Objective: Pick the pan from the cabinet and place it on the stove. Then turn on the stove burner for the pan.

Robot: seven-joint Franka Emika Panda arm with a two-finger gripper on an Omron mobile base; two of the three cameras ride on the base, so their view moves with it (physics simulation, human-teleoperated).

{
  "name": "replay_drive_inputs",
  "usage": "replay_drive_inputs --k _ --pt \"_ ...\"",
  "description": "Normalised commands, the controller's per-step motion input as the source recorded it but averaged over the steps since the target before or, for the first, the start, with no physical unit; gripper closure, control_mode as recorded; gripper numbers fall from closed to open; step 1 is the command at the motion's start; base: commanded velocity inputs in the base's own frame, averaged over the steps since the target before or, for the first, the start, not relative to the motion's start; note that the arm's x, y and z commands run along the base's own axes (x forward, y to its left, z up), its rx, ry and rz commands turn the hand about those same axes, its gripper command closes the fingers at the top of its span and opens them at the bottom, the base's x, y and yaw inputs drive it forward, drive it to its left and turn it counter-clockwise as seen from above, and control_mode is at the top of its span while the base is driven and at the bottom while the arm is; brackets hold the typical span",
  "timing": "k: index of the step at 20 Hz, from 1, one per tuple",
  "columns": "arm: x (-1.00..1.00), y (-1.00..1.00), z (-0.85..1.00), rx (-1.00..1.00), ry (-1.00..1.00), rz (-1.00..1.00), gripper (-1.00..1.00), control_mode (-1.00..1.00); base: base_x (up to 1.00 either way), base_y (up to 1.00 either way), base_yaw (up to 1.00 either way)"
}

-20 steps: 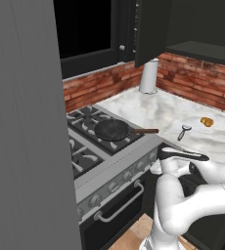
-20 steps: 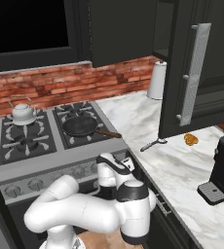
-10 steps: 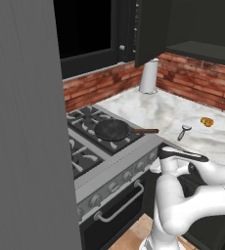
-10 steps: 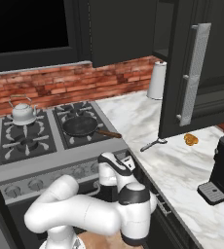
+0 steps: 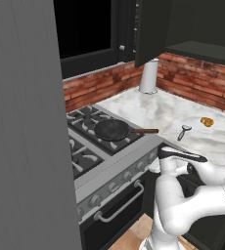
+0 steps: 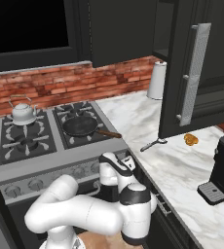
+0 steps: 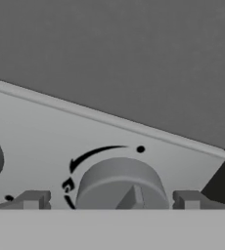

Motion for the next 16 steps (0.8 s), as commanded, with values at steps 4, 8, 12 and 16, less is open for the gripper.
replay_drive_inputs --k 4,8,12,16 --pt "0.13 0.0 -0.01 0.01 -0.01 0.0 -1.0 -1.0 0.0 0.0 0.0" --pt "0.13 0.01 -0.05 0.0 0.0 0.0 -1.0 -1.0 0.0 0.0 0.0" --pt "0.12 0.02 -0.13 0.0 0.0 0.0 -1.0 -1.0 0.0 0.0 0.0" --pt "0.13 0.03 -0.18 0.0 0.0 0.0 -1.0 -1.0 0.0 0.0 0.0"
